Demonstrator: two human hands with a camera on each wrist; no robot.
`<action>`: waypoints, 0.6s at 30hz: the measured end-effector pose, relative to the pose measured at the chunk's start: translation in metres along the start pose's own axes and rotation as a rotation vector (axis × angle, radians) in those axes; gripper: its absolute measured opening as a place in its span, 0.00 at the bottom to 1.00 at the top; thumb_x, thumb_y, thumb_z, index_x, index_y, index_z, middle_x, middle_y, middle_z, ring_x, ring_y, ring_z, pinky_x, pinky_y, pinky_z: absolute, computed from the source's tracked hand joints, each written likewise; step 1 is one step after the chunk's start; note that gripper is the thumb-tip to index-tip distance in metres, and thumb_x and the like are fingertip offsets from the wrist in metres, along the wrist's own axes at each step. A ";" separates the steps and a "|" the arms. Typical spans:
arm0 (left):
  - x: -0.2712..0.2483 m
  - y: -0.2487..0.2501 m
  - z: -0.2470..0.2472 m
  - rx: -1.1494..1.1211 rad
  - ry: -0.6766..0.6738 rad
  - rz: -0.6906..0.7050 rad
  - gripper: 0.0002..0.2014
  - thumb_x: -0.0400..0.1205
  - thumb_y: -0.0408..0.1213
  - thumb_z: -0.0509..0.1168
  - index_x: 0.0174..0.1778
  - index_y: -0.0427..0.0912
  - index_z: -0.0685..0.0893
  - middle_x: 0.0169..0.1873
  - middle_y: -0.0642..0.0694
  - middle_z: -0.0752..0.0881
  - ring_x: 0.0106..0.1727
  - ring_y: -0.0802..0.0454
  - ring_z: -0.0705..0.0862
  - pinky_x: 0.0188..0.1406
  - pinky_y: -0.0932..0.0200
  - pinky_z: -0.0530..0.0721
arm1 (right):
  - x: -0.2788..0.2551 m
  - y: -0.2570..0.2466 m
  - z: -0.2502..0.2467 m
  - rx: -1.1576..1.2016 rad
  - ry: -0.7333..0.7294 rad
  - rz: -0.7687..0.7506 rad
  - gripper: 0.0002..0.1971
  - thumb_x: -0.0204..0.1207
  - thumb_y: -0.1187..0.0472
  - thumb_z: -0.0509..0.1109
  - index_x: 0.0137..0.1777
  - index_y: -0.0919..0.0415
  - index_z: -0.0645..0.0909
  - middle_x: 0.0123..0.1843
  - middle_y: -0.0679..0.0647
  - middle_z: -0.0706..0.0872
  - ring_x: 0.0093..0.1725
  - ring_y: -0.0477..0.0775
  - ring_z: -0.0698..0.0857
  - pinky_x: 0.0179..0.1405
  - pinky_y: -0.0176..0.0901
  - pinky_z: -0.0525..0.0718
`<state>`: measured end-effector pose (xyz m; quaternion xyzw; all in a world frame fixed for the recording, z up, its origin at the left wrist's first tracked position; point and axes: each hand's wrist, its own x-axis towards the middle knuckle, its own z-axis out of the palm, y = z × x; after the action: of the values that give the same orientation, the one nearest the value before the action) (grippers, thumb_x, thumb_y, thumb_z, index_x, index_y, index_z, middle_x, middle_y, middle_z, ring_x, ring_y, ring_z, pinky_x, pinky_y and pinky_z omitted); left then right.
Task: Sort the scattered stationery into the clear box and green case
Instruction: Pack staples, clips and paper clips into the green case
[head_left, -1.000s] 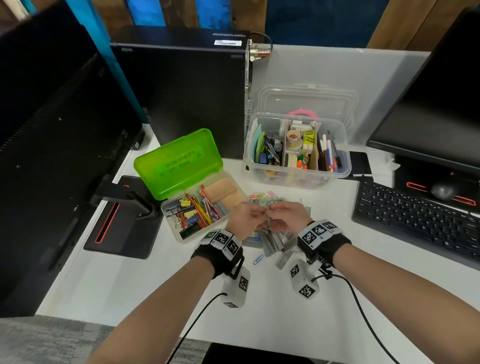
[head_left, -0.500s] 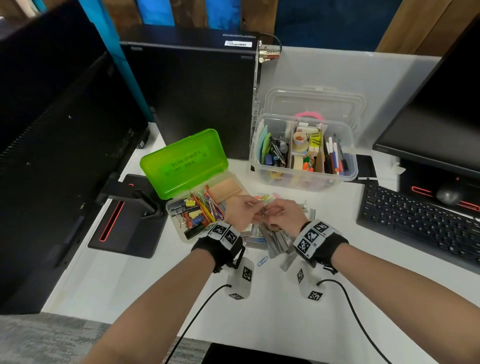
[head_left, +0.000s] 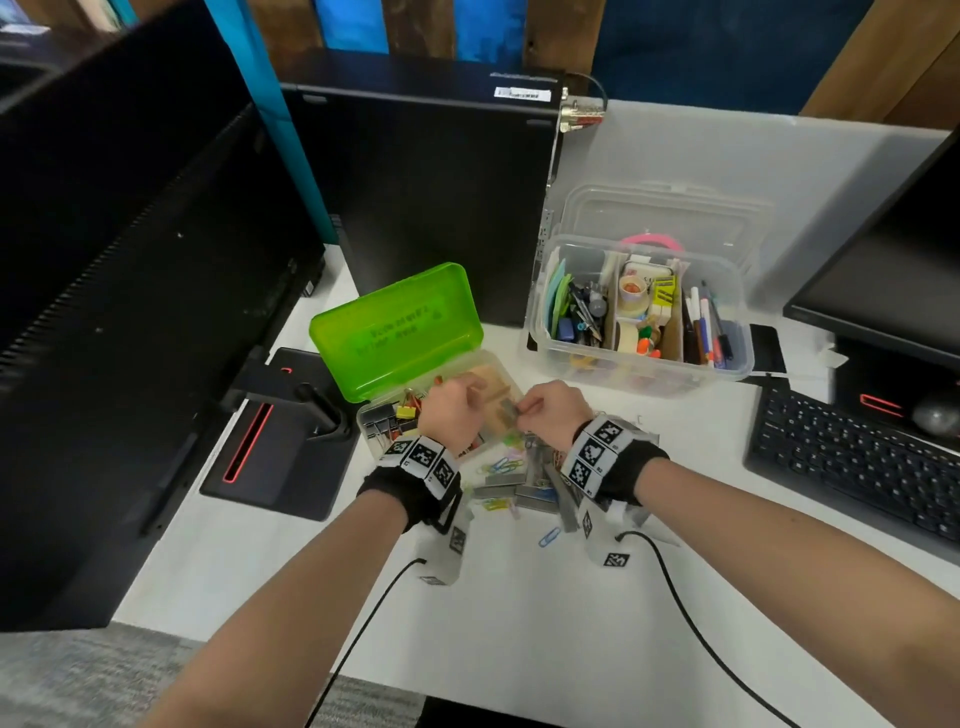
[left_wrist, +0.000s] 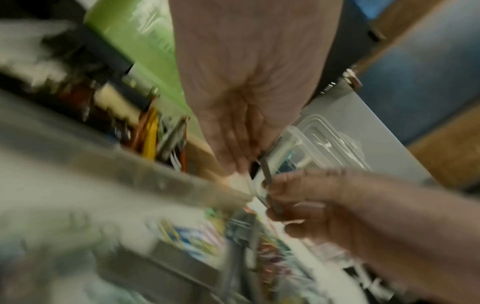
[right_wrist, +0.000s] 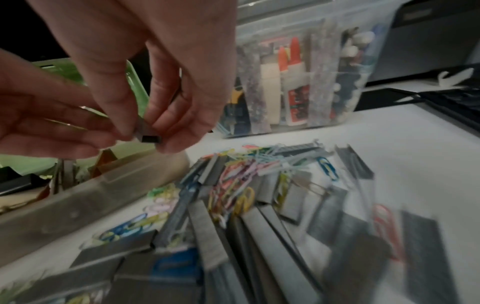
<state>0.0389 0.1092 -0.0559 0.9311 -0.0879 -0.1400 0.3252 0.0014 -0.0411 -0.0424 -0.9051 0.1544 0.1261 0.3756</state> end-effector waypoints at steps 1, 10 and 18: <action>0.001 -0.005 -0.006 0.092 0.006 0.027 0.12 0.84 0.33 0.58 0.59 0.44 0.85 0.53 0.42 0.88 0.50 0.41 0.87 0.52 0.47 0.85 | 0.005 -0.006 0.002 -0.075 -0.012 0.000 0.07 0.71 0.62 0.74 0.48 0.61 0.89 0.49 0.56 0.90 0.52 0.57 0.86 0.50 0.39 0.80; 0.003 -0.022 -0.013 0.588 -0.120 0.186 0.14 0.84 0.38 0.57 0.61 0.49 0.83 0.63 0.43 0.76 0.68 0.42 0.69 0.68 0.44 0.68 | 0.035 -0.037 0.025 -0.539 -0.172 -0.017 0.15 0.76 0.63 0.69 0.62 0.66 0.79 0.62 0.65 0.82 0.60 0.66 0.83 0.56 0.50 0.81; 0.002 -0.026 -0.013 0.584 -0.100 0.224 0.14 0.85 0.44 0.55 0.55 0.50 0.86 0.63 0.45 0.75 0.67 0.44 0.68 0.67 0.45 0.67 | 0.048 -0.035 0.041 -0.719 -0.181 -0.079 0.11 0.77 0.69 0.62 0.58 0.62 0.79 0.60 0.61 0.83 0.61 0.64 0.81 0.62 0.52 0.74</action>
<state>0.0465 0.1365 -0.0633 0.9616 -0.2421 -0.1177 0.0529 0.0542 0.0032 -0.0644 -0.9696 0.0315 0.2374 0.0506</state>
